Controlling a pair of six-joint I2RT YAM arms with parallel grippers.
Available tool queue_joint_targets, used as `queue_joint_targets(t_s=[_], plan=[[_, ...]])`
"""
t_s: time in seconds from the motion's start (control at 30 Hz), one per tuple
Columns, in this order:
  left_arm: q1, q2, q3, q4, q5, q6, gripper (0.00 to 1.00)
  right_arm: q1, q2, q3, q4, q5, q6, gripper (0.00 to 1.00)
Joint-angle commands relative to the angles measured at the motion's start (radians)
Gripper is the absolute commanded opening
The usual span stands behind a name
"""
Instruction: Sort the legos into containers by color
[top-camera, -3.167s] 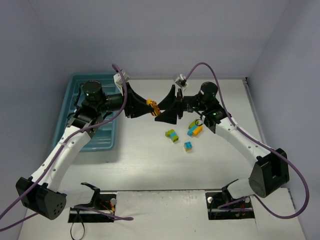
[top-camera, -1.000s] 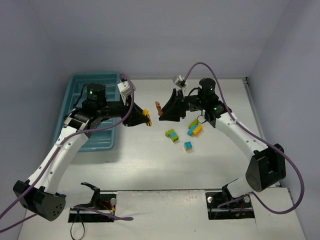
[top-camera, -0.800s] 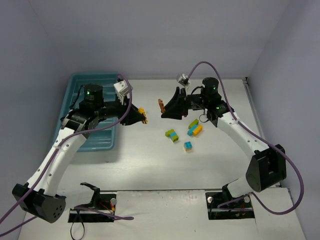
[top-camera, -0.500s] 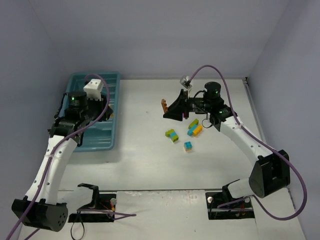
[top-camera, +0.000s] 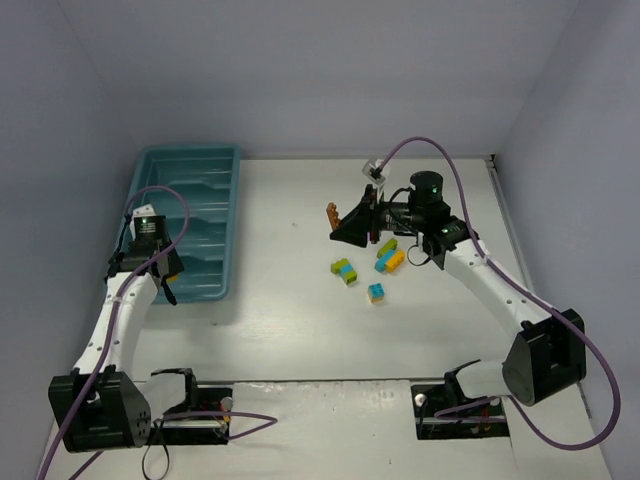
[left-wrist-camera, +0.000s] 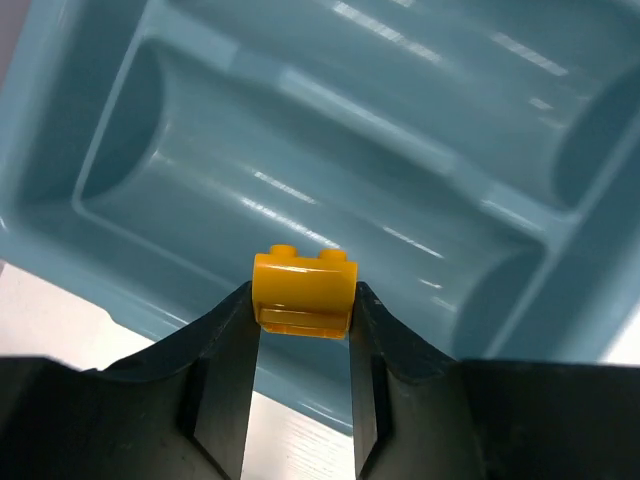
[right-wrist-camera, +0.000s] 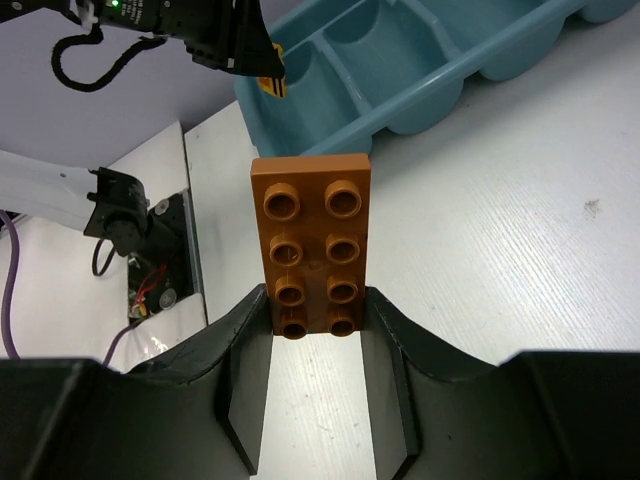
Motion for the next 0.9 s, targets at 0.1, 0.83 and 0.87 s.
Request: queue_joint_targets(t_s=[0.1,0.83,0.87], plan=[[0.048,0.073,-0.004,0.108,-0.015,-0.072,0.43,0.024,-0.047,-0.006,0.016,0.043,-0.033,0.00],[-0.258,-0.131,0.177,0.283,0.691,-0.229,0.75,0.127,0.002,0.055,-0.026,0.112,-0.106,0.00],[-0.297,-0.125,0.204,0.287,0.660,-0.232,0.76,0.133,0.007,0.060,-0.027,0.120,-0.109,0.00]])
